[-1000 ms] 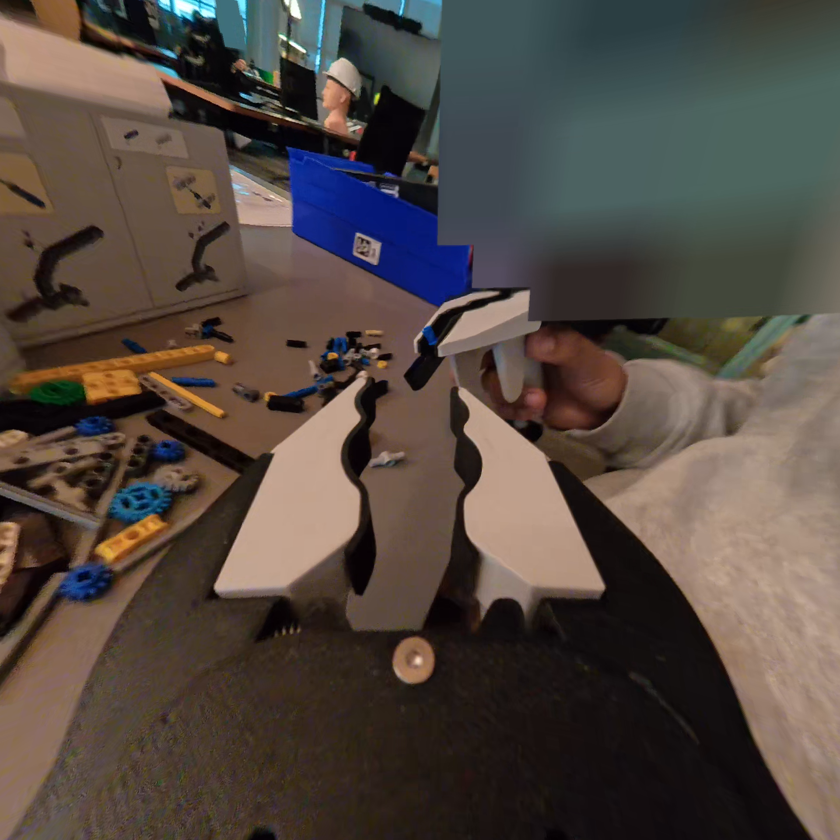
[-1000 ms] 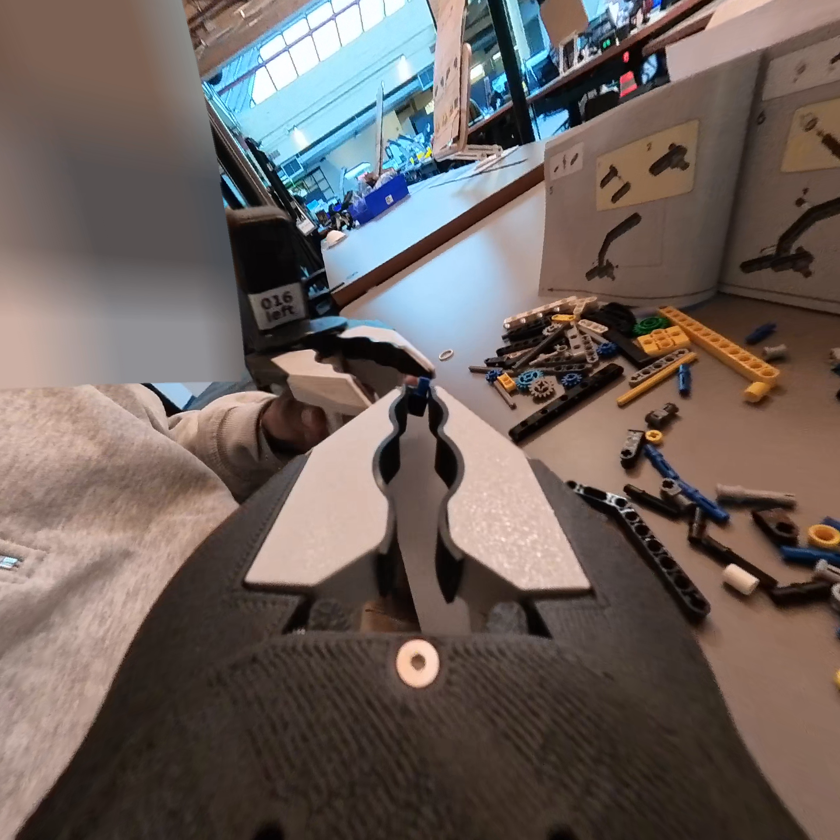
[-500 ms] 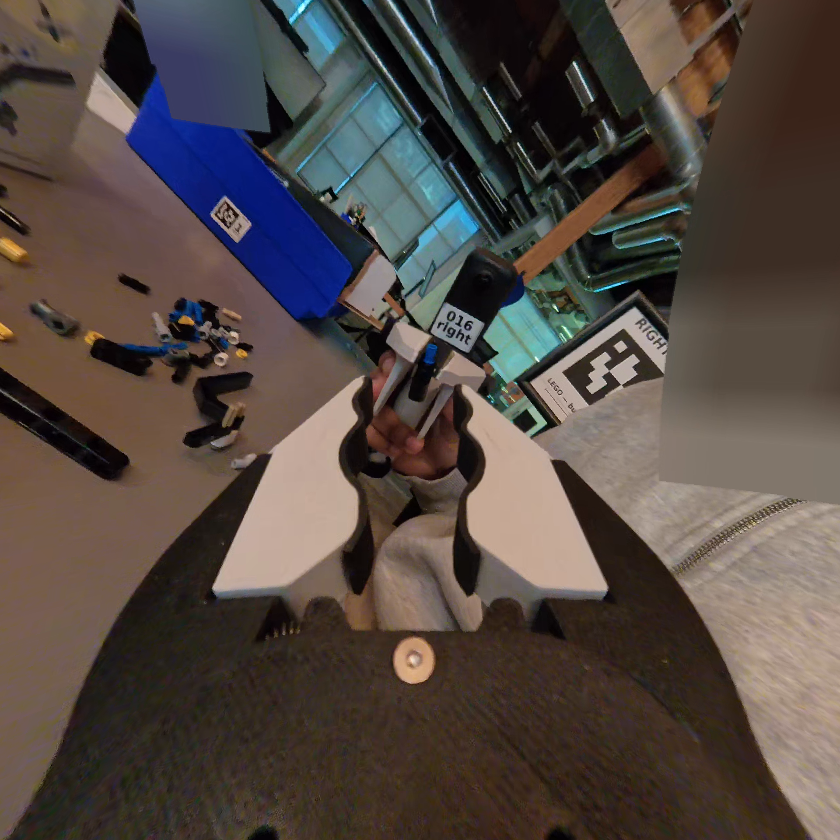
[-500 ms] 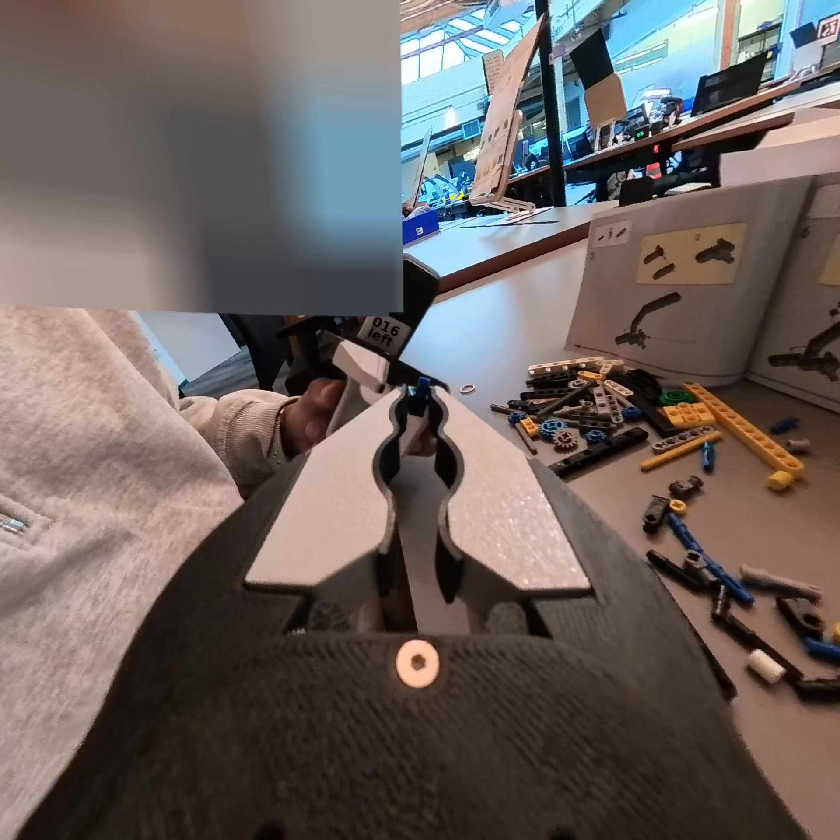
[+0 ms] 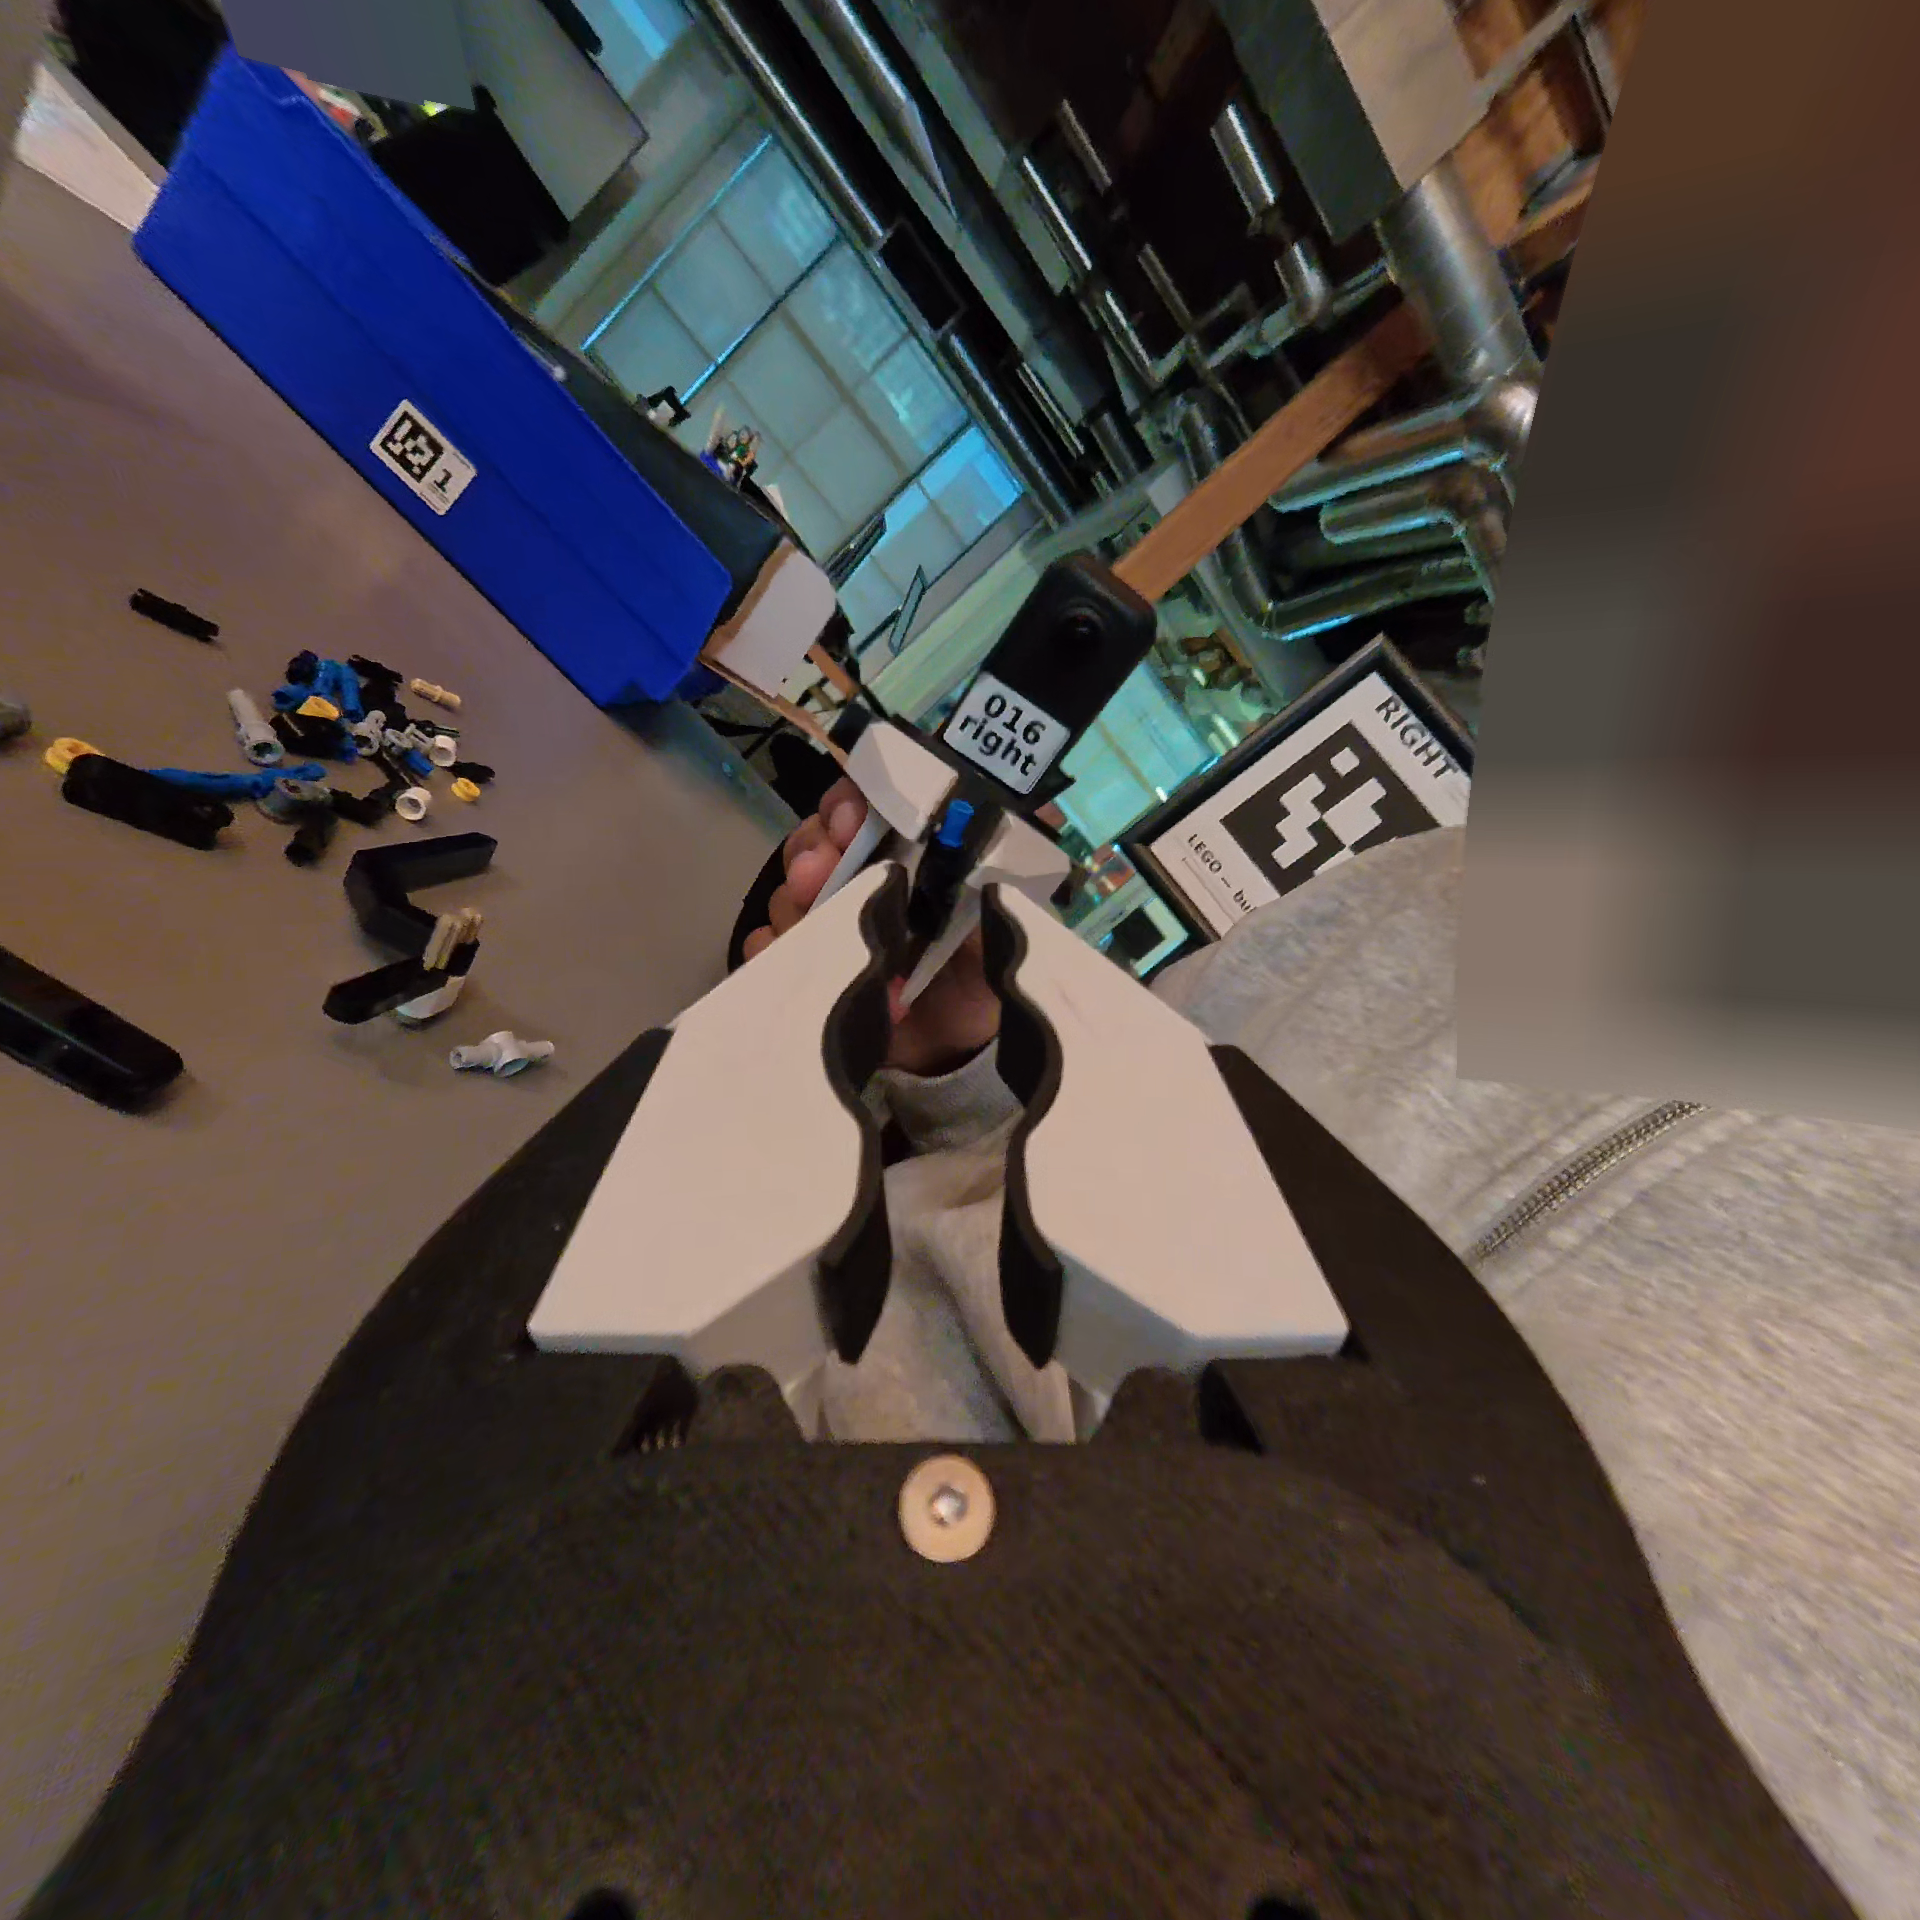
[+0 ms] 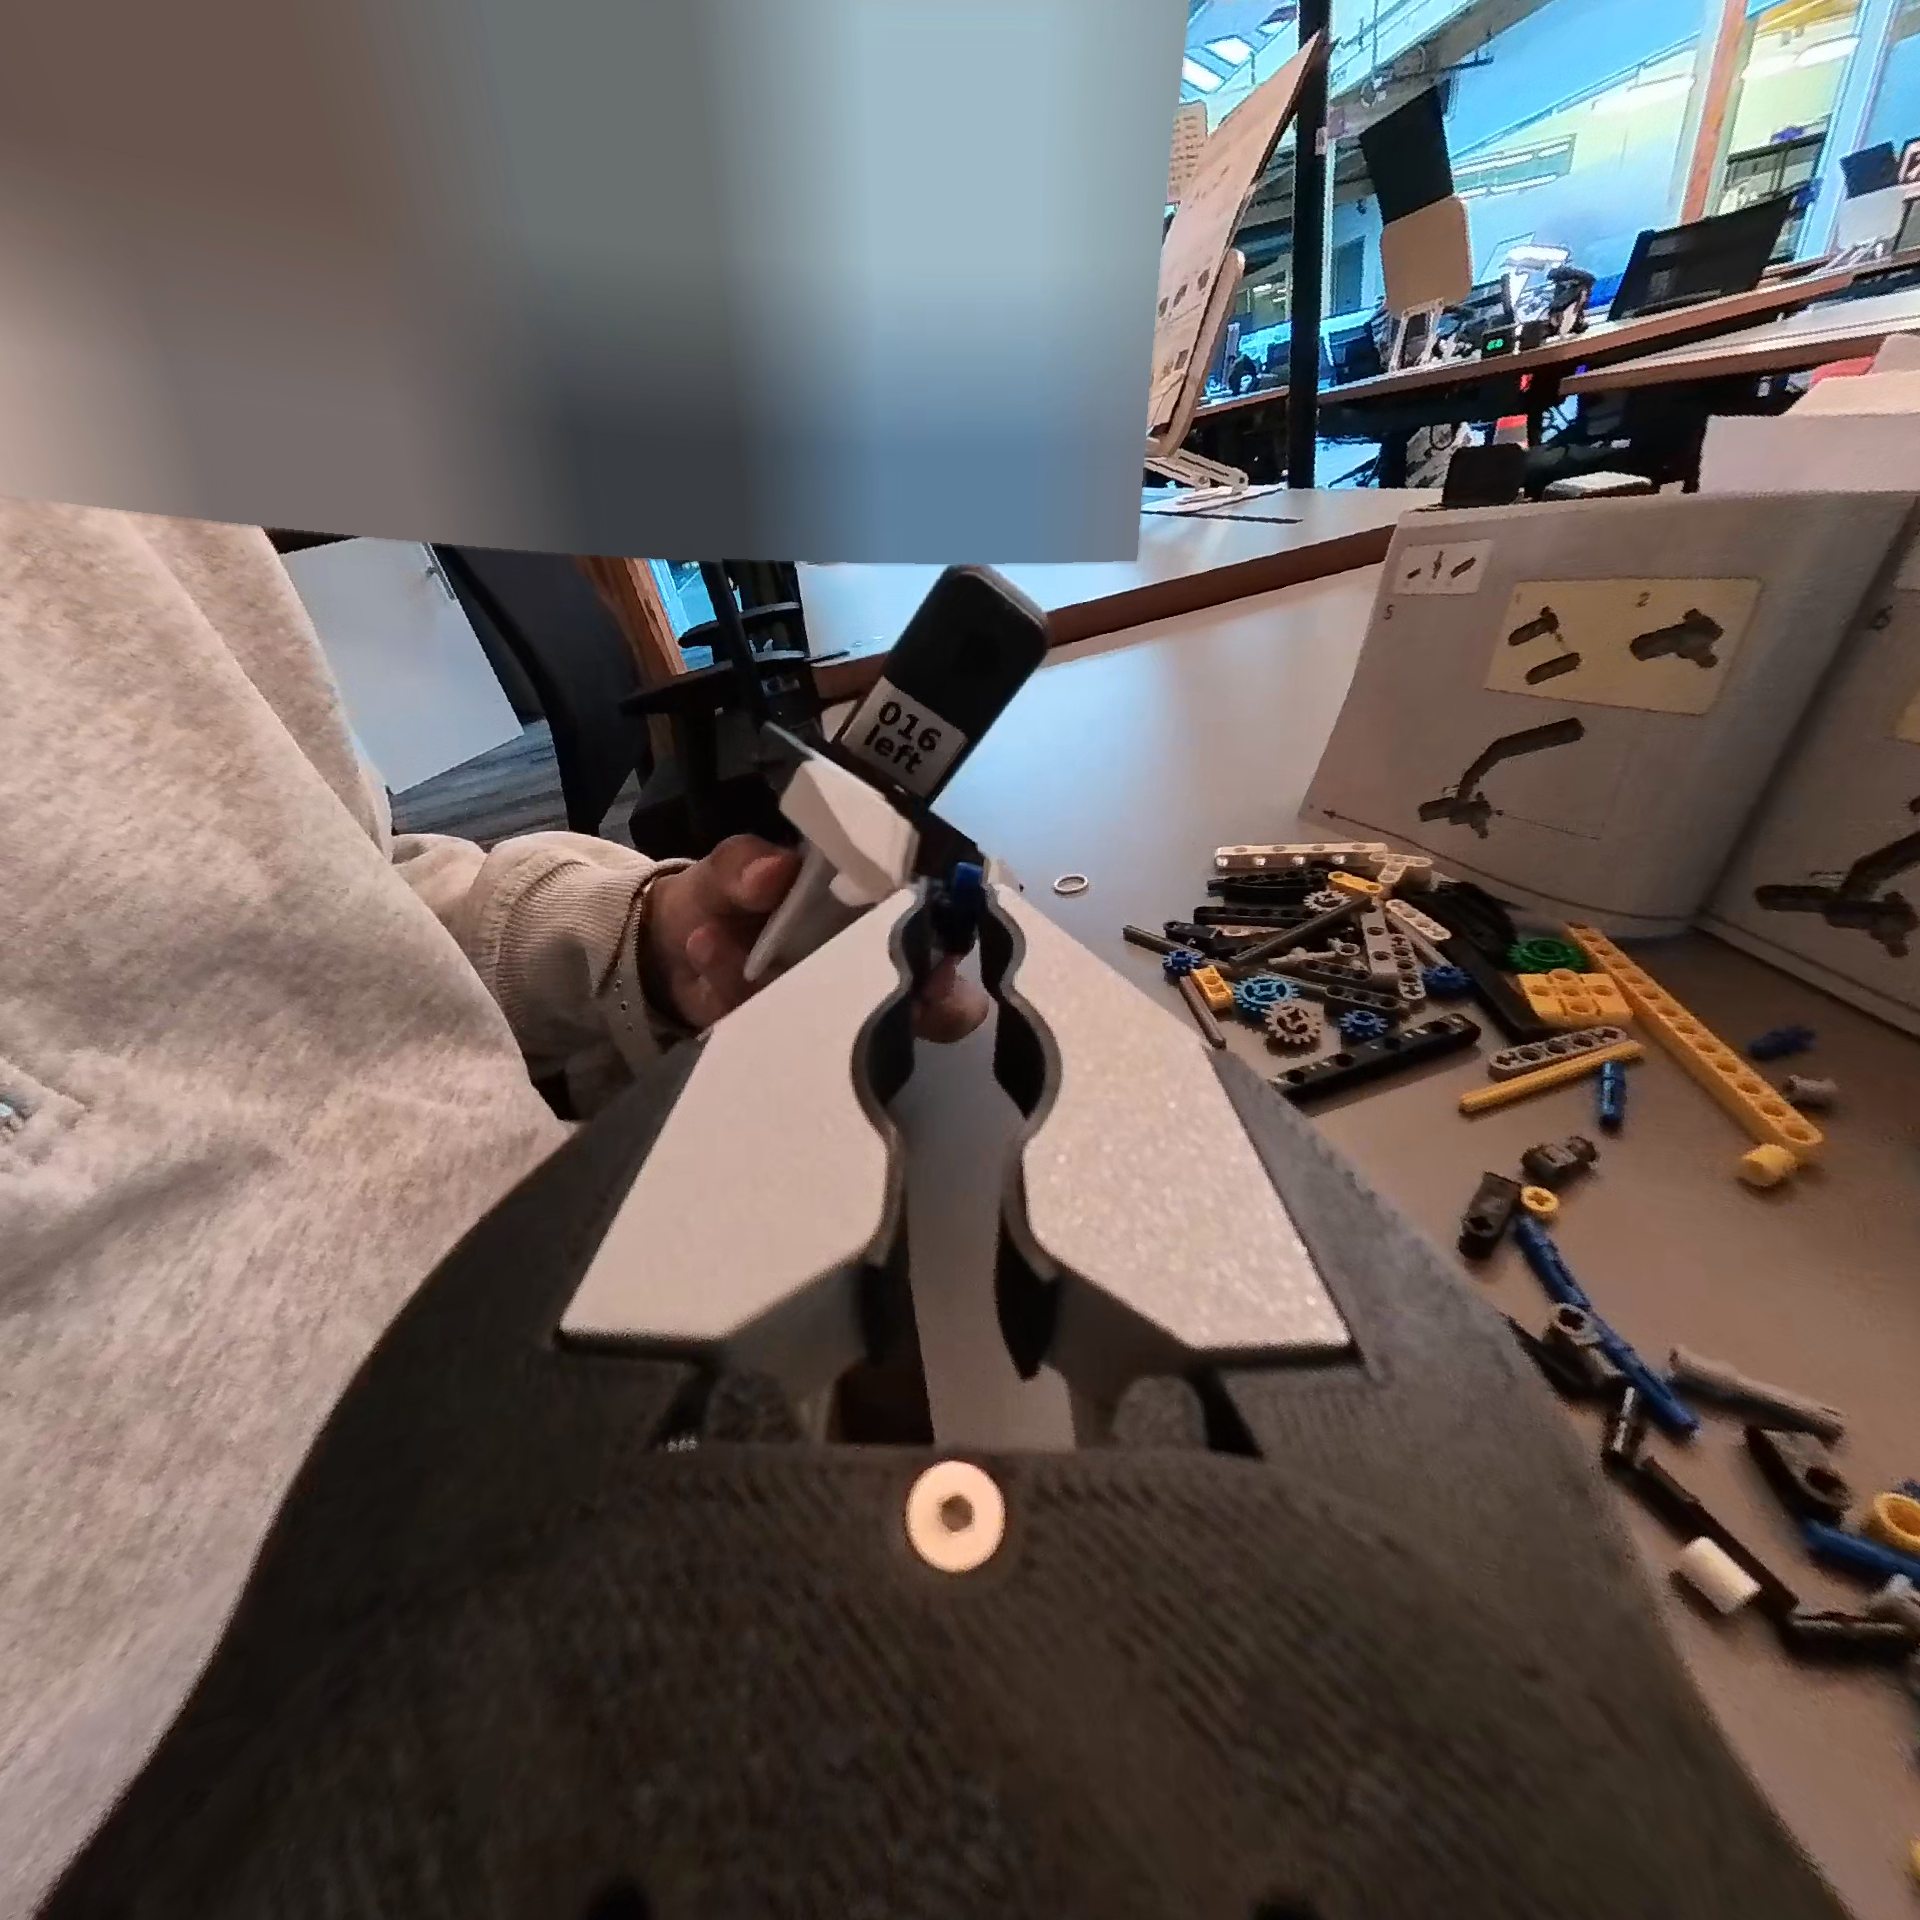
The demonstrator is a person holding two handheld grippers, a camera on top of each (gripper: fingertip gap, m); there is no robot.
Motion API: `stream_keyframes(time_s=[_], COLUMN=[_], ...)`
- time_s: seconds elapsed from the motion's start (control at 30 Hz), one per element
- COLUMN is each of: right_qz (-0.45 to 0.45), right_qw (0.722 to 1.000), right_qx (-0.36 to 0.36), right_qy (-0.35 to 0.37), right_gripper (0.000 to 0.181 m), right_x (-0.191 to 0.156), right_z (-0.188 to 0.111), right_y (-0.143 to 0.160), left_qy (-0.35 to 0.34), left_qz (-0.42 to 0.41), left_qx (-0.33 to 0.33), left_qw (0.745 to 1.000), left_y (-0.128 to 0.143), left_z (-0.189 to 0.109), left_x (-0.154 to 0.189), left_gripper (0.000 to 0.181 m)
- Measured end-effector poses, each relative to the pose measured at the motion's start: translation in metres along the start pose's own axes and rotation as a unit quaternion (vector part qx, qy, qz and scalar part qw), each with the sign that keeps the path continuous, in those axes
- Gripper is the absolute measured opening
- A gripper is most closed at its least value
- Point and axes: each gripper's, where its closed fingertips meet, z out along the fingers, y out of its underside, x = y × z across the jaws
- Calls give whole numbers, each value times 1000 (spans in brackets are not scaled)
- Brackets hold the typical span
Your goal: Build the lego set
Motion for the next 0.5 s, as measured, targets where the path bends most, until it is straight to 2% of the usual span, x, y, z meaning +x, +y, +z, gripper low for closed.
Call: stream_keyframes(time_s=[0.03, 0.1, 0.33, 0.4, 0.5], right_qz=[3, 13, 7, -5, -14], right_qw=[1000, 1000, 1000, 1000, 995], right_qx=[2, 3, 2, -16, -73], right_qy=[-2, -9, -11, 2, 63], right_gripper=[6, 6, 7, 8, 13], right_x=[0, -1, -1, 4, 30], right_z=[0, 0, -1, -5, -19], right_y=[0, -1, -1, 2, 12], left_qy=[-5, -24, -55, -96, -192], left_qz=[12, 49, 136, 200, 284], left_qx=[-6, -6, -12, -17, -14], left_qw=[1000, 999, 989, 975, 939], left_y=[1, 0, 0, -2, -16], left_z=[1, 0, 0, -3, -17], left_x=[0, -1, 1, -4, -21], left_gripper=[13, 6, 6, 6, 6])
